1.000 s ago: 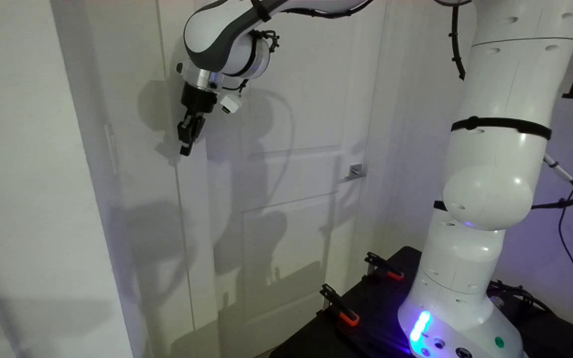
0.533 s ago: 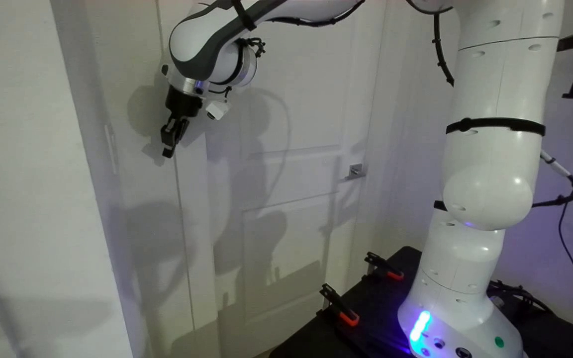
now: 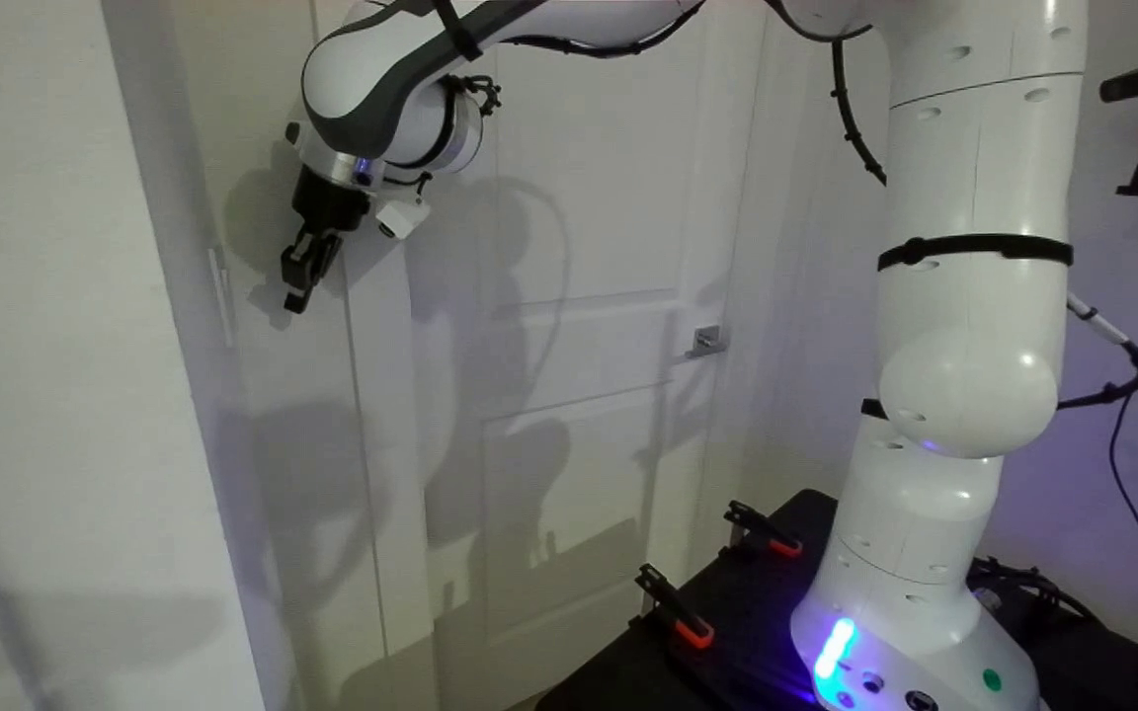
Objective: Flip the switch on the wall
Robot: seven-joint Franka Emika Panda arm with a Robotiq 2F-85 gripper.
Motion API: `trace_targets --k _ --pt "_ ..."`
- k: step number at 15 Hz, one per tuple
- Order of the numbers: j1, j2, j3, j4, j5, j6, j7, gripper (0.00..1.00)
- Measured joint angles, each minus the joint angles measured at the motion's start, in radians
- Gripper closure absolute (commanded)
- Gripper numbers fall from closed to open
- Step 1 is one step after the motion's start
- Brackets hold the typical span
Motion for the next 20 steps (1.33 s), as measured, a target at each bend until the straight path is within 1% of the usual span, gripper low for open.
trace_targets --k 3,6,8,15,20 --pt "0.001 0.041 0.003 0.063 -0.054 0.0 0.034 1.0" --pt "0.006 0.051 0.004 0.078 -0.13 -0.017 0.11 1.0" --pt "0.01 0.059 0.004 0.092 -0.151 -0.032 0.139 1.0" --pt "0.015 0.083 0.014 0.147 -0.148 -0.081 0.183 1.0" --pt "0.014 0.087 0.02 0.159 -0.13 -0.087 0.197 1.0"
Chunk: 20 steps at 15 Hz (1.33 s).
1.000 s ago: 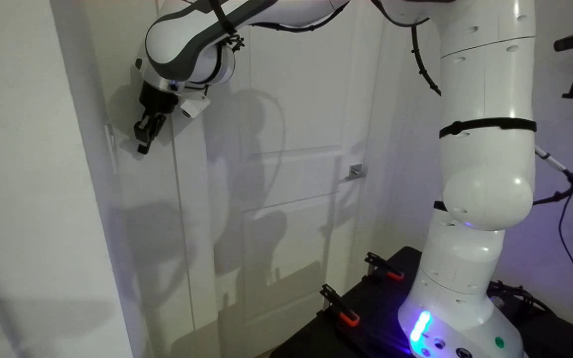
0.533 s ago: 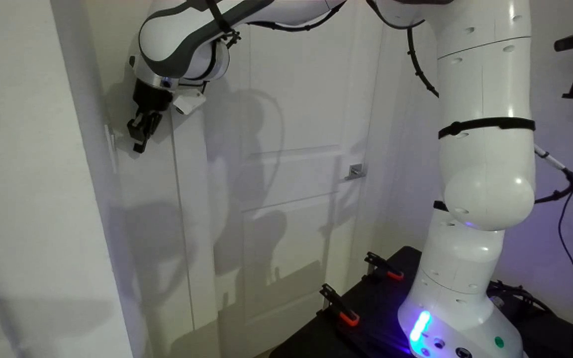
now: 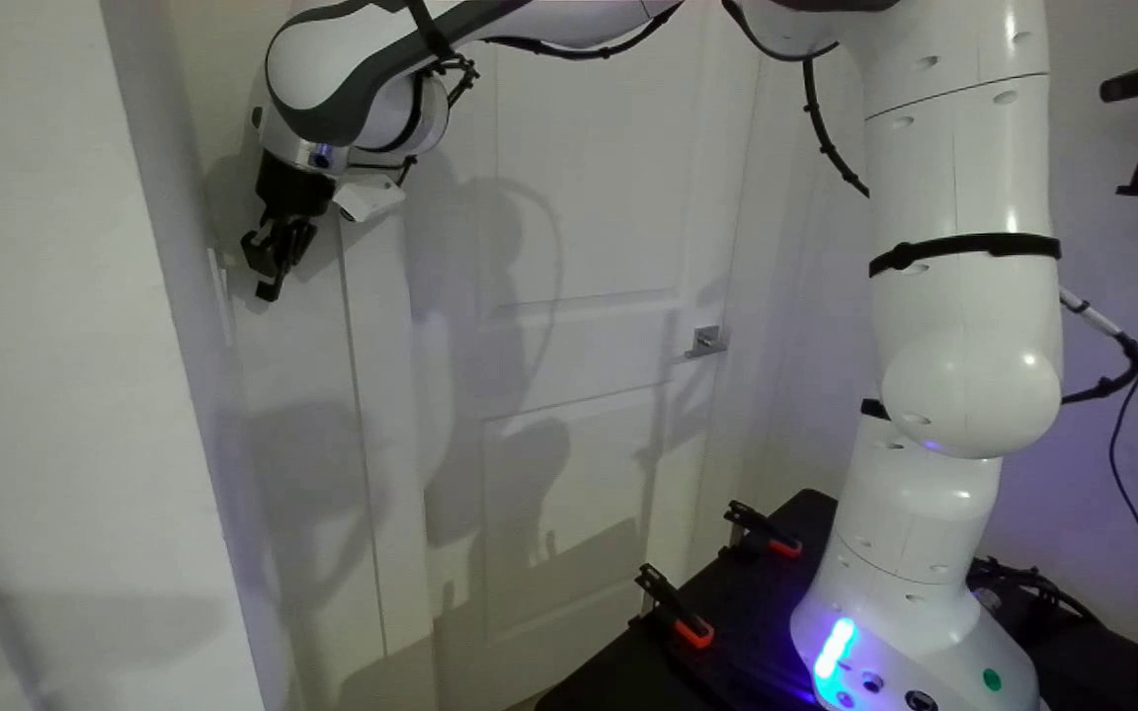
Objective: Flip the switch on the wall
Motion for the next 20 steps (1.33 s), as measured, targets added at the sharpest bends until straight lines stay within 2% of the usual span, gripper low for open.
trace_targets --k 20 --pt "0.027 0.062 0.024 0.192 -0.003 -0.219 0.128 1.0"
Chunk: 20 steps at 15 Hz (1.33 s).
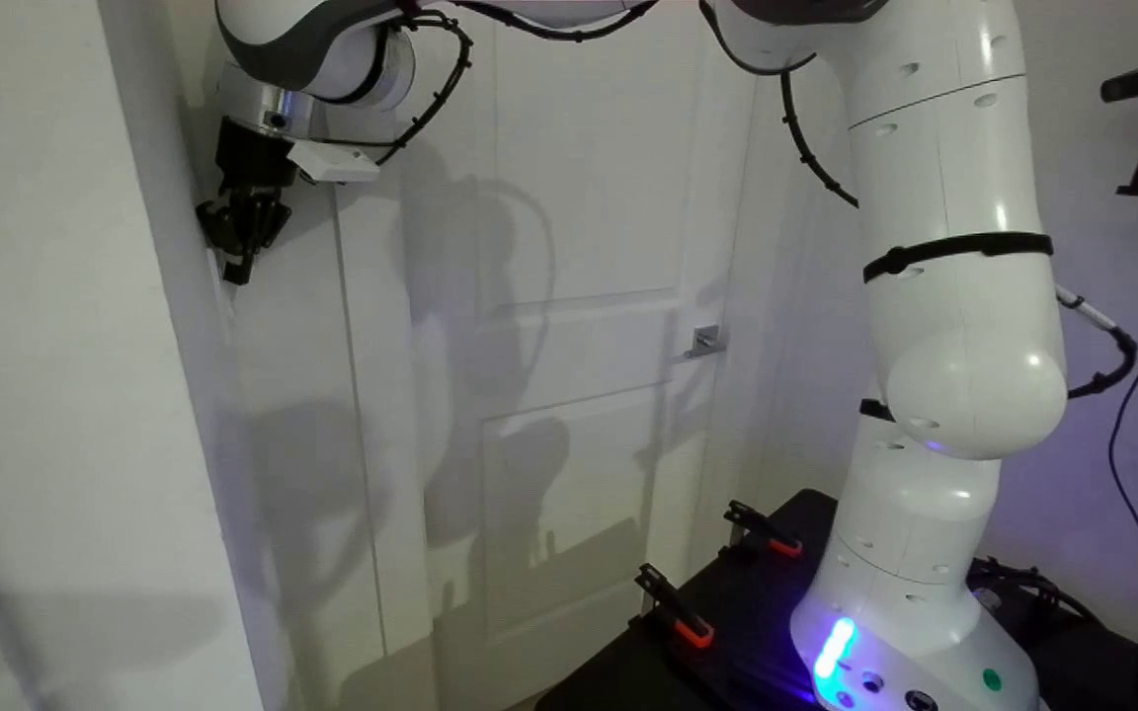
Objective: Flip the switch on the wall
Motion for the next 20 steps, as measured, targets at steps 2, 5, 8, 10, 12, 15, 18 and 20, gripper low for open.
trace_targets --k 2,5,8,10,12,15,18,20 --pt "0.001 0.002 0.0 0.006 -0.004 -0.009 0.008 1.0" --pt "0.002 0.005 0.0 0.014 -0.004 -0.023 0.009 1.0" --pt "0.003 0.008 0.0 0.029 -0.004 -0.055 0.014 1.0" --pt "0.003 0.012 0.0 0.05 -0.003 -0.108 0.016 1.0" --pt "0.003 0.017 0.0 0.076 -0.003 -0.174 0.017 1.0" --pt "0.003 0.026 0.0 0.115 -0.001 -0.266 0.012 1.0" --pt "0.001 0.029 0.0 0.133 0.008 -0.326 0.007 1.0" --pt "-0.004 0.028 -0.001 0.134 0.02 -0.356 0.0 1.0"
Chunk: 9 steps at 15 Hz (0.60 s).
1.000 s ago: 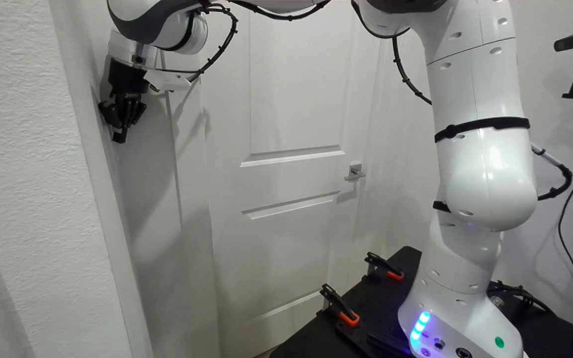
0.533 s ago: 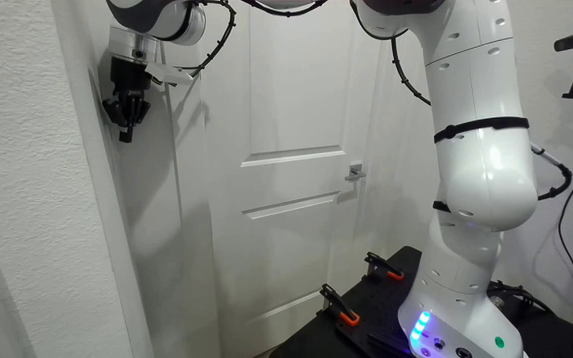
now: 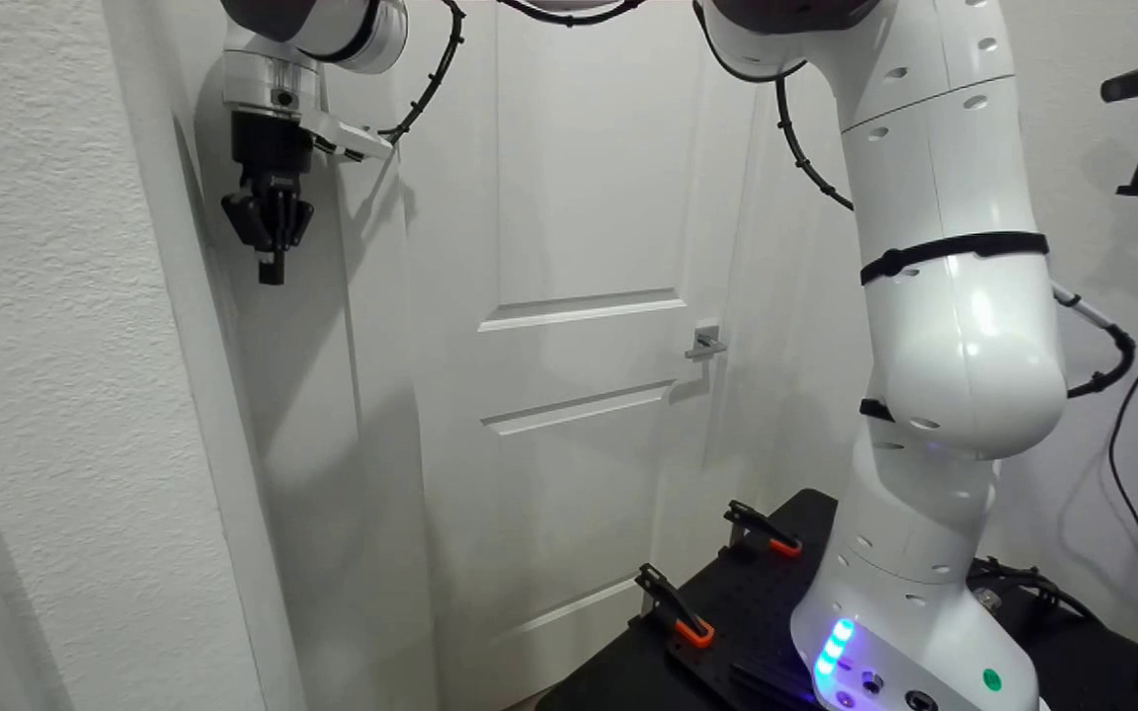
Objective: Flip the switch on the wall
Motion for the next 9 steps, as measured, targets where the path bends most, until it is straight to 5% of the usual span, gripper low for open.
trace_targets --k 9 --pt "-0.068 -0.065 -0.003 -0.038 0.133 -0.157 -0.14 1.0"
